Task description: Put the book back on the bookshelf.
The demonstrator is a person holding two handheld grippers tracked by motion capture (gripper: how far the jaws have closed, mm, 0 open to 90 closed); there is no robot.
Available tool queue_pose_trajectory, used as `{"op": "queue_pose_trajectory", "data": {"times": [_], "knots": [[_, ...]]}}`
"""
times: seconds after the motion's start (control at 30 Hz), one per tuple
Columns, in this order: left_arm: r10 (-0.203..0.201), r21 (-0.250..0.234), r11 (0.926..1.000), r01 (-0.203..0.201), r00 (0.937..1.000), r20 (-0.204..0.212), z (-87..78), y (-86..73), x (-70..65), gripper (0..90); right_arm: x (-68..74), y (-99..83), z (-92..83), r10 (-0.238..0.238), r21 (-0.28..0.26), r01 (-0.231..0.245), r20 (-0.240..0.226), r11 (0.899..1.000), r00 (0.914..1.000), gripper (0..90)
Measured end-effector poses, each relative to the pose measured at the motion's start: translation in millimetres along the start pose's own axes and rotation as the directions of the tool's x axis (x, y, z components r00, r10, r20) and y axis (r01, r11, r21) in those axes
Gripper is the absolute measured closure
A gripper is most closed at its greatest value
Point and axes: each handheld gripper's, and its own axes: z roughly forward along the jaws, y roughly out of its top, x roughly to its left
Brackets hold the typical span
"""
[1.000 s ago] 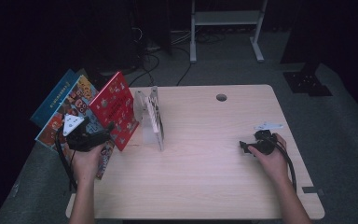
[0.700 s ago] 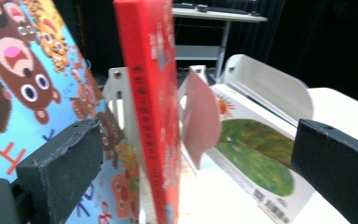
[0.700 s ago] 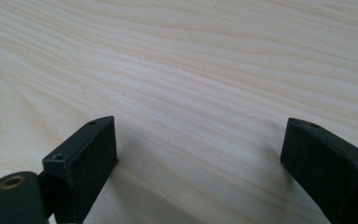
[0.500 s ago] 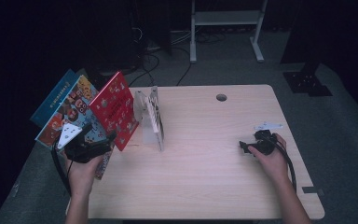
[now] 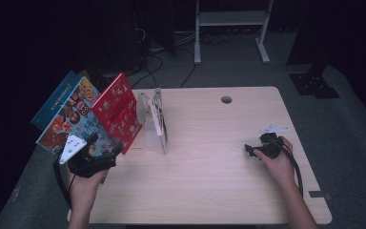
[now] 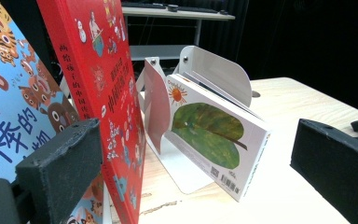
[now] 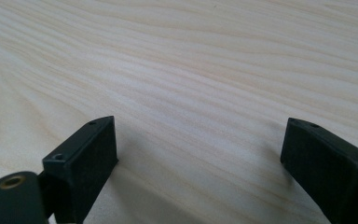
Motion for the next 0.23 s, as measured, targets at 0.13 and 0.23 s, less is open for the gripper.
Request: {"op": "queue_pose_trajectory", "data": {"times": [0.13,0.23], "knots": [[0.002,-0.006,1.0000,-0.001,1.0000,0.006,0.5,1.4,-1.0,1.5,0.0,0.0,0.0,0.000,0.000,0.000,0.000,1.000,1.0000,9.7],[0.000,-0.005,1.0000,0.000,1.0000,0.009,1.3,1.3,-1.1,1.5,0.0,0.0,0.0,0.000,-0.001,0.000,0.000,1.000,1.0000,9.7]]}}
